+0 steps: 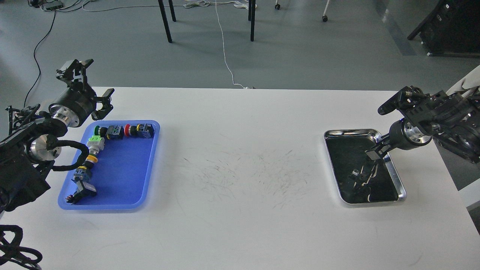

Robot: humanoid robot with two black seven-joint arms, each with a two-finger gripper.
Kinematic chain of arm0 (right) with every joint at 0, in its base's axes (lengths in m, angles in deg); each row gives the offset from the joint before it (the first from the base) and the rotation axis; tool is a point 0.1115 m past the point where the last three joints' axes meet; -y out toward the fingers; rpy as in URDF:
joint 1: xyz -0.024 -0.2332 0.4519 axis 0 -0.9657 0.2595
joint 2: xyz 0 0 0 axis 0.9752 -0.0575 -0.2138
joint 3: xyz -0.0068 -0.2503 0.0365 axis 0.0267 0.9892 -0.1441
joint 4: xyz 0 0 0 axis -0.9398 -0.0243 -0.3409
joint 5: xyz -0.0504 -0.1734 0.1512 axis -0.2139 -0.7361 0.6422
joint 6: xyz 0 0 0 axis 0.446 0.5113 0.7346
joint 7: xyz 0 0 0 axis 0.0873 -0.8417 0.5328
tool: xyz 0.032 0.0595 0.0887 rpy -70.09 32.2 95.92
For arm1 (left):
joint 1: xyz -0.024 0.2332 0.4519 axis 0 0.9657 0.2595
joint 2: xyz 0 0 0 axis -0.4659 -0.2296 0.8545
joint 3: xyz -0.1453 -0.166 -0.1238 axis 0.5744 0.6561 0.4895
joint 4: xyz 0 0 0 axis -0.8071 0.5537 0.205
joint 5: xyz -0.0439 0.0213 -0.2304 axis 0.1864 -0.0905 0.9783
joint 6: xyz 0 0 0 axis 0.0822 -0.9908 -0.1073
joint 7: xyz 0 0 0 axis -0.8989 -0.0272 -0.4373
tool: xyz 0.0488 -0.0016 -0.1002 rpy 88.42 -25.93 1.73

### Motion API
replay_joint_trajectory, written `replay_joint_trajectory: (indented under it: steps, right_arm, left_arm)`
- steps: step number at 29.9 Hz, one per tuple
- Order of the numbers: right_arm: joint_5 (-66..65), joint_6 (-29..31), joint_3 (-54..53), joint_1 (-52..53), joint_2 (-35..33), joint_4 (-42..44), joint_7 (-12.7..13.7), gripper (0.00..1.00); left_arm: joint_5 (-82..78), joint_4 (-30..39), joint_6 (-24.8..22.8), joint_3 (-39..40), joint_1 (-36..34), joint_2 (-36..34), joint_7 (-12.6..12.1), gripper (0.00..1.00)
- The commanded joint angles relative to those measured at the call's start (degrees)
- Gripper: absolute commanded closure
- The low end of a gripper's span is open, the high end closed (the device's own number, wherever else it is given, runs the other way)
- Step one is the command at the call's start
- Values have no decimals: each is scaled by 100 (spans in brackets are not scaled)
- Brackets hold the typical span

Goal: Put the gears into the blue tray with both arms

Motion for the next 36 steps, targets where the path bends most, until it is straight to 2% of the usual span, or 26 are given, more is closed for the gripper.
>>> replay_joint_trajectory:
  steps: [1, 11, 22, 36]
  right_arm:
    - [0, -1, 2, -3, 34, -21, 0, 31]
    - [-149, -19, 2, -108, 34, -47, 0, 35]
    - [-307, -98, 2, -99, 52, -47, 0, 52]
    - [-378, -124, 2, -126, 52, -82, 0, 60]
  left_arm:
    - [0, -8, 0, 0, 13, -1, 0, 2]
    - [0, -8, 0, 0, 13, 0, 0, 2]
    - [9, 1, 0, 0, 57, -1, 0, 2]
    - [9, 1, 0, 0, 83, -1, 0, 2]
